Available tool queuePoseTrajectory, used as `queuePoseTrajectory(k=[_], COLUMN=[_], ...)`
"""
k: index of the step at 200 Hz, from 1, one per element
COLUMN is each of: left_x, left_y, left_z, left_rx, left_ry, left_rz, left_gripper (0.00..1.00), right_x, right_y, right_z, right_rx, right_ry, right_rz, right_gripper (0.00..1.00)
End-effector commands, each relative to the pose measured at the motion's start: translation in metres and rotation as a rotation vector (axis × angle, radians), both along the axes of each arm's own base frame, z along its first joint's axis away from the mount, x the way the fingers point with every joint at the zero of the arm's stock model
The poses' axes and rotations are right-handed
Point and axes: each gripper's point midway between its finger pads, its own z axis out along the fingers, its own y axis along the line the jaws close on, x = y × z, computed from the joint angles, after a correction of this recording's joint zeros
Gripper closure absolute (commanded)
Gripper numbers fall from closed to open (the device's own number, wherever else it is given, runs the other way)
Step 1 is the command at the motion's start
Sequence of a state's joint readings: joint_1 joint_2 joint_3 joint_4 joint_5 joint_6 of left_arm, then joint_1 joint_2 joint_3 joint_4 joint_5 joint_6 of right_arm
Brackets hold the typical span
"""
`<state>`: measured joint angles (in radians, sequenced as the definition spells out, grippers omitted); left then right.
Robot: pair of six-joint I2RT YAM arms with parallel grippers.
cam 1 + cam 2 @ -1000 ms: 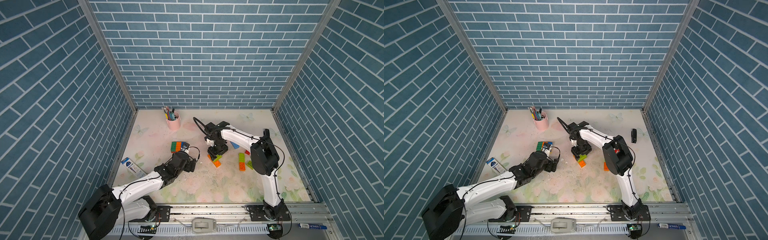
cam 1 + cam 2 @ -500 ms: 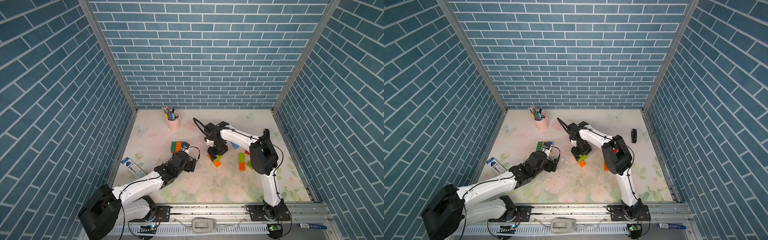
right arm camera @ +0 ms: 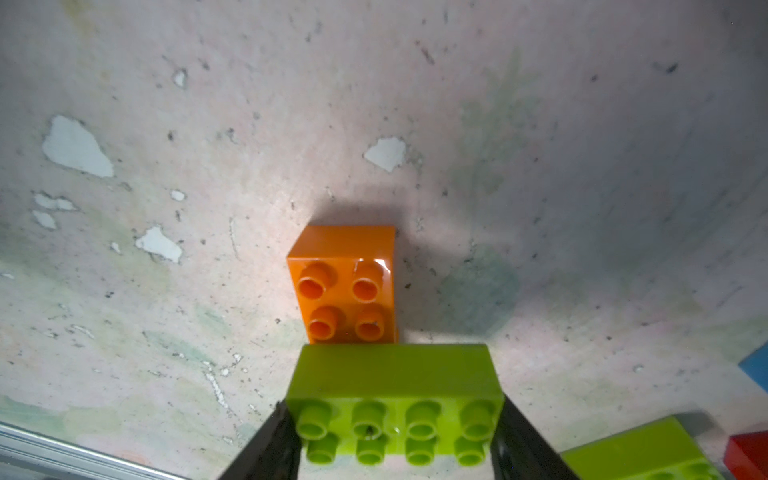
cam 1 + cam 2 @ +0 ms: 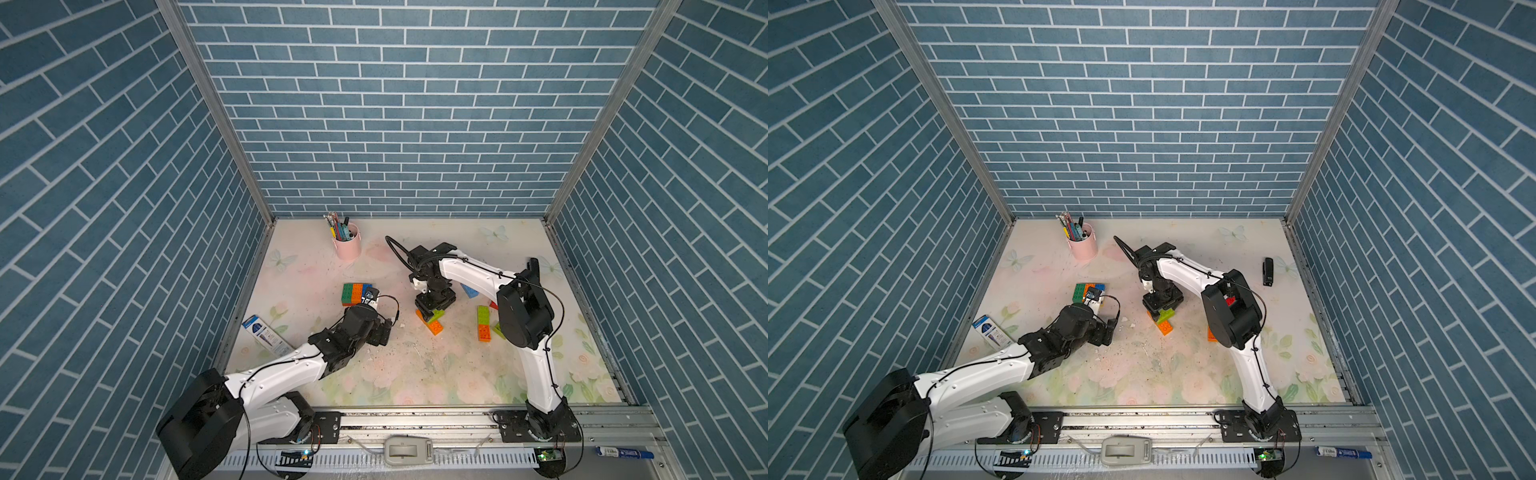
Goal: Assemble a rectangle with lego
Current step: Assemble the lego brick with the lego brick.
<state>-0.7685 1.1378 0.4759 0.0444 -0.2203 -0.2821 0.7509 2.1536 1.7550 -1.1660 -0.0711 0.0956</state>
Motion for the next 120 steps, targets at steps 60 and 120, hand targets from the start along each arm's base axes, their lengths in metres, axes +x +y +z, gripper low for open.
queuePoseTrajectory(k=[60, 120], left_x=[-0.003, -0.002], left_y=[0.004, 0.003], left_z=[0.001, 0.003], left_rx=[-0.001, 0.001], left_ry=[-0.018, -0.019], left_rz=[-0.002, -0.002], left_gripper=[0.07, 0.07], right_x=[-0.017, -0.023], right_y=[-0.011, -0.015], right_z=[-0.033, -0.046], right_rx=[-0.091, -0.143], right_ry=[0.093, 0.111], right_rz=[0.045, 0.038], right_gripper=[1.0, 1.0])
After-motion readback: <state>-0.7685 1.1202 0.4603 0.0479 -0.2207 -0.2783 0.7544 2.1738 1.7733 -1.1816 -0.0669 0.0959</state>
